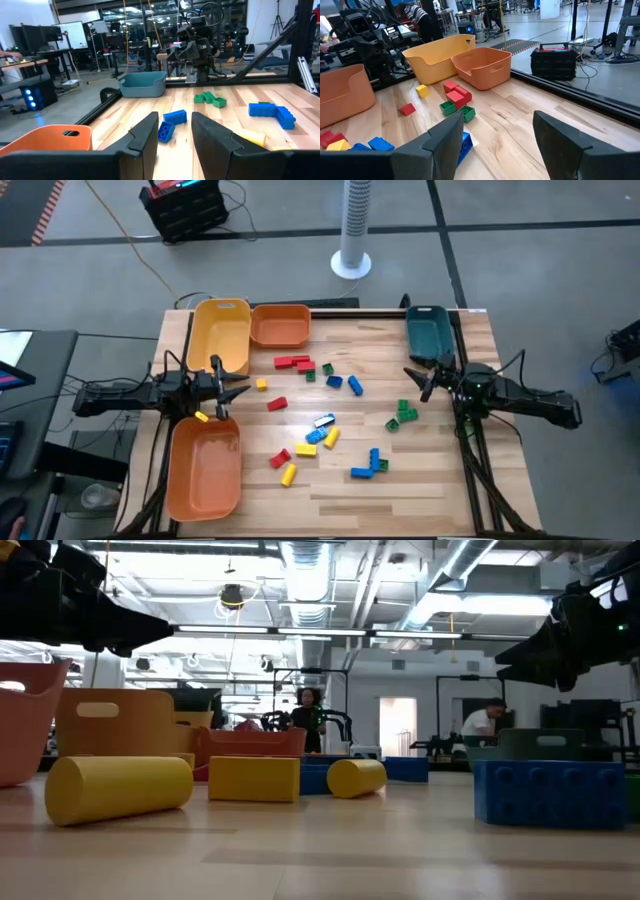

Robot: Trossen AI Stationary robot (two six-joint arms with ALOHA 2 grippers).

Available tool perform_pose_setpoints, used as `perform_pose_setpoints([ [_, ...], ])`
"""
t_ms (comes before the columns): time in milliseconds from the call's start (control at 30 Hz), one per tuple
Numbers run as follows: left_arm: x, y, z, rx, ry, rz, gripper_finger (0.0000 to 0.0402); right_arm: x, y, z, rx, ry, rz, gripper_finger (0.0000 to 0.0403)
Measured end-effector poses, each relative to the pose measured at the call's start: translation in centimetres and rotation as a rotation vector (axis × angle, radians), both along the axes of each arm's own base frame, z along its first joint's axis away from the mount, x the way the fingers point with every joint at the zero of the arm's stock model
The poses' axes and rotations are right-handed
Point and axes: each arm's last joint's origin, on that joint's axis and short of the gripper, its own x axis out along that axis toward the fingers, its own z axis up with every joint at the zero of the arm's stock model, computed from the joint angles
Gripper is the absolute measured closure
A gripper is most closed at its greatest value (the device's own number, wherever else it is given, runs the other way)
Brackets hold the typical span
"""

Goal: Sort blocks

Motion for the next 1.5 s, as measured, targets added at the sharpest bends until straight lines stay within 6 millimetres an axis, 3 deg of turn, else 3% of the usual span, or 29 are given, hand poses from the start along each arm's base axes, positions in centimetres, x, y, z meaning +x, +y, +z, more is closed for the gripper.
perform_pose_setpoints([
  [1500,0.0,0.0,0.0,0.0,0.0,0.0,0.0289,0.02,0.0,0.14,0.026,-0.033,-0.003,0.0148],
])
